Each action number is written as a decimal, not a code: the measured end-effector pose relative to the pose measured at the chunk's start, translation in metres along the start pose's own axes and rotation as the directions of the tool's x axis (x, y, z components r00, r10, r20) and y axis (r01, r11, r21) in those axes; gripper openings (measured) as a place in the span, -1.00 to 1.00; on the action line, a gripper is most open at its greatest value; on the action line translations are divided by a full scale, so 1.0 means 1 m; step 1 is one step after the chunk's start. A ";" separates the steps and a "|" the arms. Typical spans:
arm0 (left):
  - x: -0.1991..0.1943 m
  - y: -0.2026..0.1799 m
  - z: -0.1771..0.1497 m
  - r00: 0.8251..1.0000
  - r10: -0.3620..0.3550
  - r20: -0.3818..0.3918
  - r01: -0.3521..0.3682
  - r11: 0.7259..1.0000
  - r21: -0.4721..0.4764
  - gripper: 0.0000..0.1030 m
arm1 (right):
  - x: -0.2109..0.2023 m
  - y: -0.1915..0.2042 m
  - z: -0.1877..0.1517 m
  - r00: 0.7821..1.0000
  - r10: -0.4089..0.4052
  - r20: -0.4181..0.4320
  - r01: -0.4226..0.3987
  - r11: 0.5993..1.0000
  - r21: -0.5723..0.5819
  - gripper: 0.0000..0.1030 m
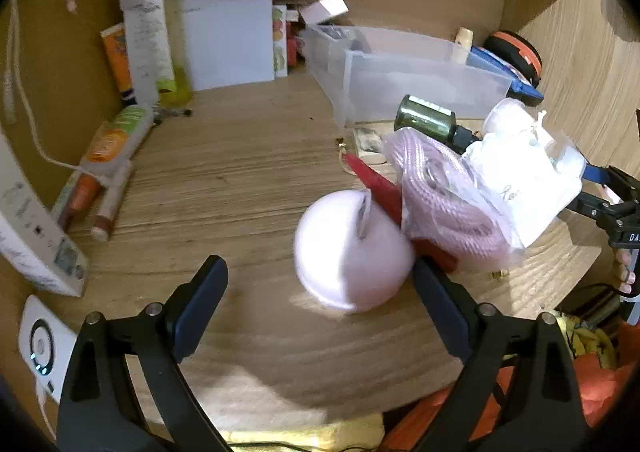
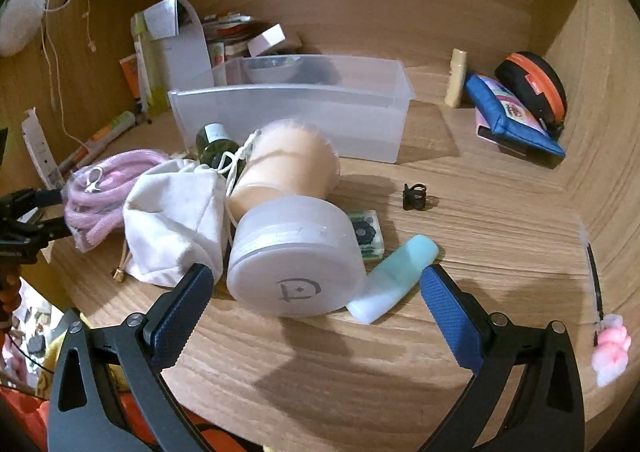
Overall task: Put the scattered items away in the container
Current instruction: 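Grasp the pink round lid with the left tool while the right tool grasps the white round lid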
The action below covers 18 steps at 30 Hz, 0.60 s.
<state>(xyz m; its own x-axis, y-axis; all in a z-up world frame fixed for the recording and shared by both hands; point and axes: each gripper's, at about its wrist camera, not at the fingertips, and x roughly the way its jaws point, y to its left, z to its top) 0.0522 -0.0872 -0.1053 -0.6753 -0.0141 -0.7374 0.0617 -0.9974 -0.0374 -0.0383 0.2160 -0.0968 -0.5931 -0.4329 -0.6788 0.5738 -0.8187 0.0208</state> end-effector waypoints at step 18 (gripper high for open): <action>0.006 0.019 0.009 0.999 0.041 0.030 -0.039 0.996 -0.076 0.22 | 0.006 -0.007 0.006 0.996 0.088 0.008 -0.088 0.996 0.025 0.21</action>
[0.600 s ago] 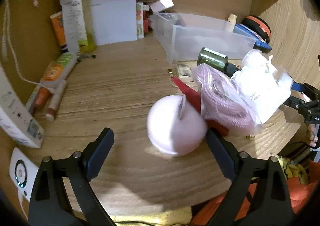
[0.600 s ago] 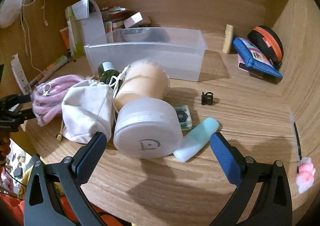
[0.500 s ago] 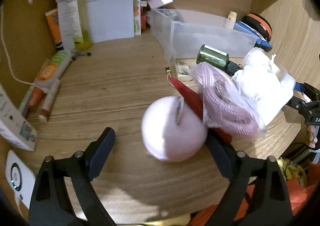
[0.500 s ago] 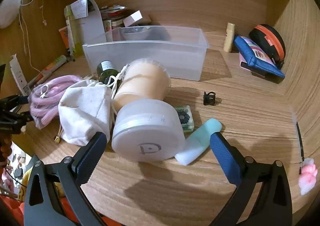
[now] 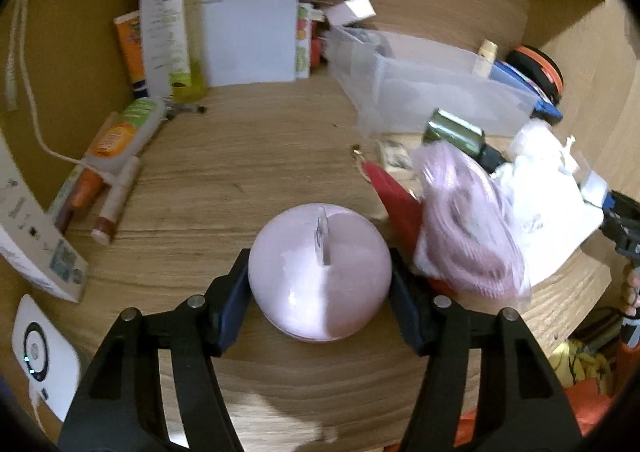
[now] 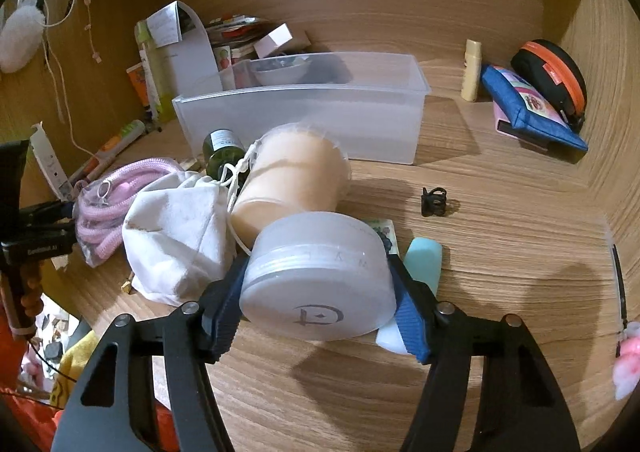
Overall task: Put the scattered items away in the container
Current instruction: 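Grasp the pink round lid with the left tool while the right tool grasps the white round lid, then carry both lids over the clear box and open both tools to drop them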
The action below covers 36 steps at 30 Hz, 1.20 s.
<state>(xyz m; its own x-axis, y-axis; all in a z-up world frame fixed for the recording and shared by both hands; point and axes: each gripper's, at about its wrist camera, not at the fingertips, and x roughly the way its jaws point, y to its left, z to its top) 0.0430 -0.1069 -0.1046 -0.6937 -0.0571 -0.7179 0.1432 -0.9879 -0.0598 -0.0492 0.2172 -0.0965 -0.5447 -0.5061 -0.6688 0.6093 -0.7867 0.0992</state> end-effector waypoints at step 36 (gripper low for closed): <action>-0.008 -0.050 0.169 0.961 -0.206 0.184 0.198 0.978 0.062 0.22 | -0.016 -0.023 0.144 0.980 0.051 0.191 -0.037 0.996 -0.079 0.21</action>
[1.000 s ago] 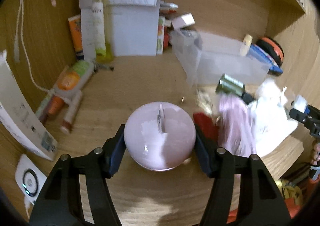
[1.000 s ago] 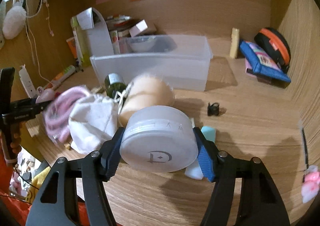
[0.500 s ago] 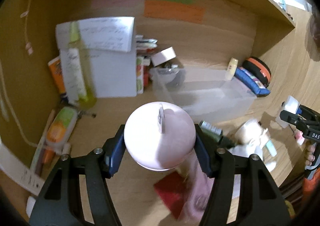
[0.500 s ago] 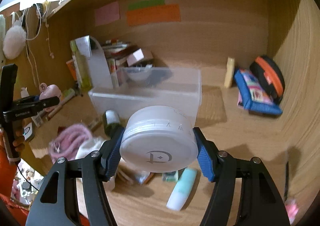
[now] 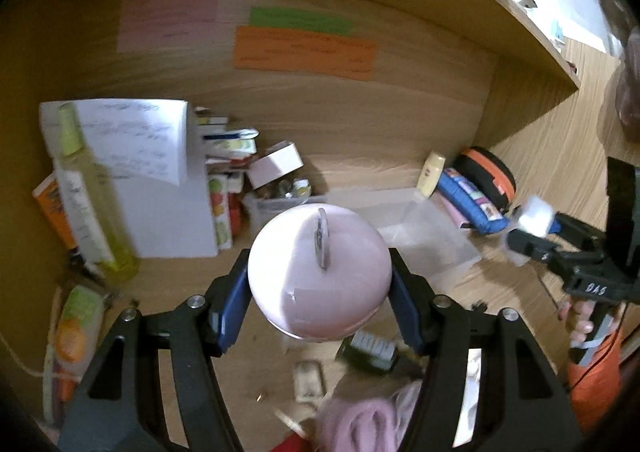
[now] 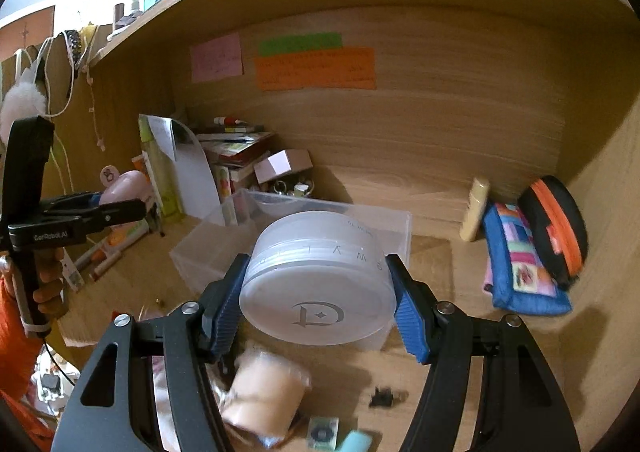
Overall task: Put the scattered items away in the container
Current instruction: 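Carry both lids over the clear box and open both tools to drop them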
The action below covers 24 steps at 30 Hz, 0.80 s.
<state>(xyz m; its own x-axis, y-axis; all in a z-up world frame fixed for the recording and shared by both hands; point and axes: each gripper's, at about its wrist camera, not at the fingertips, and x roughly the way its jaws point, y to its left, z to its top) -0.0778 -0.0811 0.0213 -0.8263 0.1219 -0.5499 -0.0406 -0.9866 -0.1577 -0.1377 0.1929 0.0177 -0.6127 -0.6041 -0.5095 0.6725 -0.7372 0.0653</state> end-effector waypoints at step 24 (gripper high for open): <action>0.131 -0.007 -0.004 0.981 -0.033 -0.189 0.037 0.999 0.017 0.22 | 0.113 -0.019 -0.007 0.982 0.000 -0.190 0.004 1.000 0.022 0.21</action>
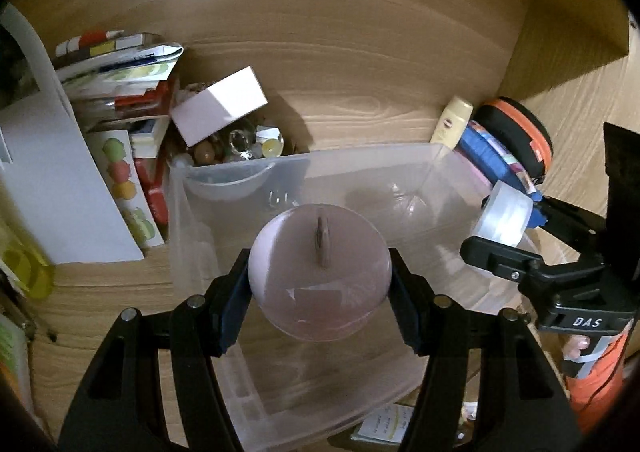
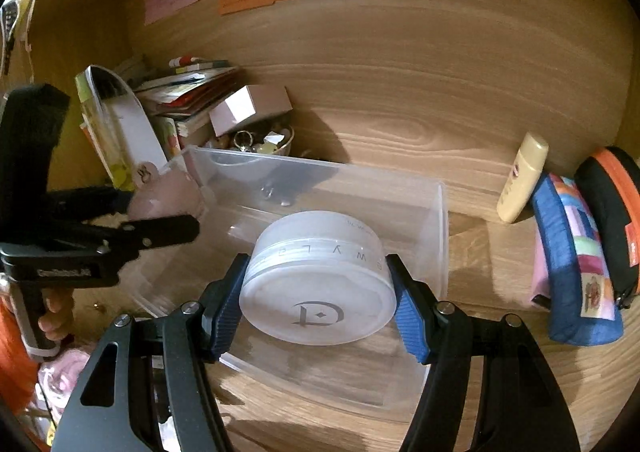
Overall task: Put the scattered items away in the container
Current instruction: 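Carry both lids over the clear box and open both tools to drop them, then withdraw both tools from the box toward the remaining scattered items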
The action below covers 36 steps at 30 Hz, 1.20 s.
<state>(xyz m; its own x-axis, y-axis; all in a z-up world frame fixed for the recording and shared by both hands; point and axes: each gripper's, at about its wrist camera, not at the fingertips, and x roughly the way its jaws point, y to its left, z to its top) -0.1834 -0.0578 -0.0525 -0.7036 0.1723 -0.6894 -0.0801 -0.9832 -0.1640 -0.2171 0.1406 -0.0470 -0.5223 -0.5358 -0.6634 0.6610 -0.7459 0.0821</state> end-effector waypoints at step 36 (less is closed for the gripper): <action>-0.039 -0.020 0.002 0.988 0.076 0.134 -0.086 0.994 0.071 0.75 | -0.010 0.021 -0.008 0.995 -0.085 0.051 0.088 0.994 -0.061 0.62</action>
<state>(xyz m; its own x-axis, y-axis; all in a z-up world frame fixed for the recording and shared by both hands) -0.1557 -0.0450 -0.0206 -0.7961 0.0875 -0.5989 -0.0694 -0.9962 -0.0533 -0.1938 0.1331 -0.0447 -0.6035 -0.4896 -0.6293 0.6441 -0.7646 -0.0227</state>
